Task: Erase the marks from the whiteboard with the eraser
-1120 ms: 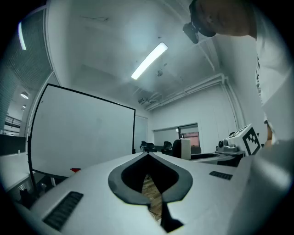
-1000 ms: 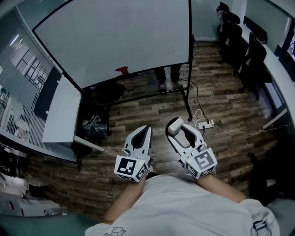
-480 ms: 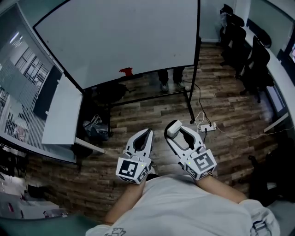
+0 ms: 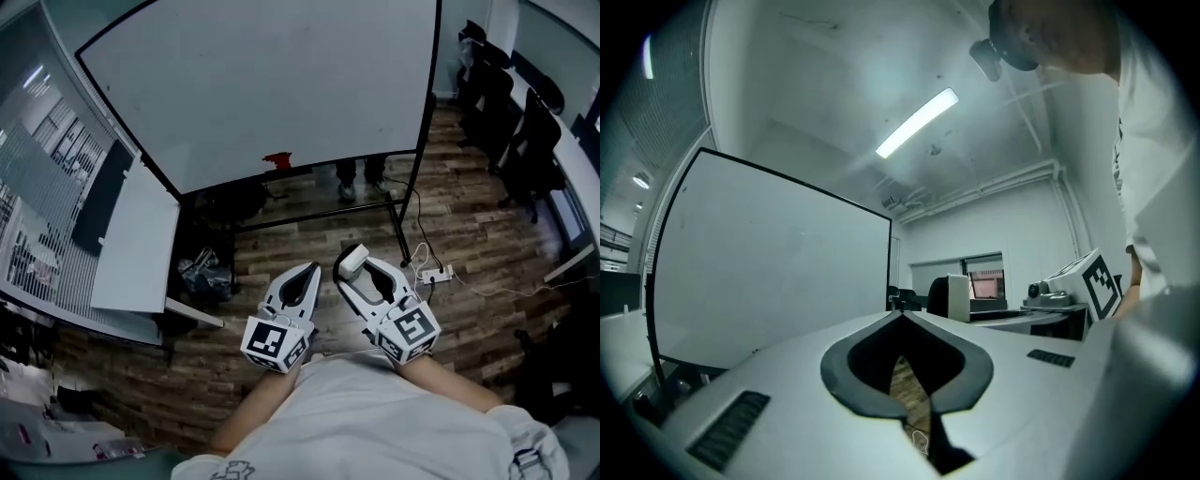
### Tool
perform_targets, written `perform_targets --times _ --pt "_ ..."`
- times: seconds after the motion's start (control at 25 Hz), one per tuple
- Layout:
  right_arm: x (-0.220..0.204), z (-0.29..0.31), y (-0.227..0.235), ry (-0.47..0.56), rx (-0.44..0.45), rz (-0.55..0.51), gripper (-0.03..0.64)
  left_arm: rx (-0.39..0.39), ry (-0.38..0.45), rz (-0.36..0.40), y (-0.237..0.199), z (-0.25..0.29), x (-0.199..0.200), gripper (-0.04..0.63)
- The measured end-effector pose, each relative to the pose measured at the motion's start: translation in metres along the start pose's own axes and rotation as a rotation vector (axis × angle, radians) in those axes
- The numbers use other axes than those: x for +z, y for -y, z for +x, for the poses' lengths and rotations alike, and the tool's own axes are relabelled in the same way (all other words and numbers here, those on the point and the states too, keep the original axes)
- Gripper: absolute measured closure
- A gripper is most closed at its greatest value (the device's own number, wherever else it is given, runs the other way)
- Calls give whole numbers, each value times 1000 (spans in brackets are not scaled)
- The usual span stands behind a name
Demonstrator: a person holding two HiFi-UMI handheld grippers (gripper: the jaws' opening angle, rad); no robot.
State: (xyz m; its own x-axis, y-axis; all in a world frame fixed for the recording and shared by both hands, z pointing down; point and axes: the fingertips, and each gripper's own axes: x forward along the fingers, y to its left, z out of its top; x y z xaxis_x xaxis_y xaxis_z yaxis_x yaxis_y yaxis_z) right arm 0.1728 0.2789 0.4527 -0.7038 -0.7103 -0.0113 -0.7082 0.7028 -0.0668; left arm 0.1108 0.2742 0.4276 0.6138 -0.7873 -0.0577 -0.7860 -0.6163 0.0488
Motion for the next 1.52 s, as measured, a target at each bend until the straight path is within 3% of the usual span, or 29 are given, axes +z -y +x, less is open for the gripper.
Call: perform_targets --times 0.32,0.8,1.24,1.52 --pt "1 71 -22 -5 2 7 376 0 -1 3 -71 -15 9 588" --pt "-15 130 -66 -42 44 19 376 15 -2 -25 -131 -50 1 588" --pt "-28 155 -59 -83 77 29 376 61 -26 -57 -156 -44 -11 588" --pt "-30 180 -28 -76 89 60 376 92 -42 -41 -174 -18 -17 588"
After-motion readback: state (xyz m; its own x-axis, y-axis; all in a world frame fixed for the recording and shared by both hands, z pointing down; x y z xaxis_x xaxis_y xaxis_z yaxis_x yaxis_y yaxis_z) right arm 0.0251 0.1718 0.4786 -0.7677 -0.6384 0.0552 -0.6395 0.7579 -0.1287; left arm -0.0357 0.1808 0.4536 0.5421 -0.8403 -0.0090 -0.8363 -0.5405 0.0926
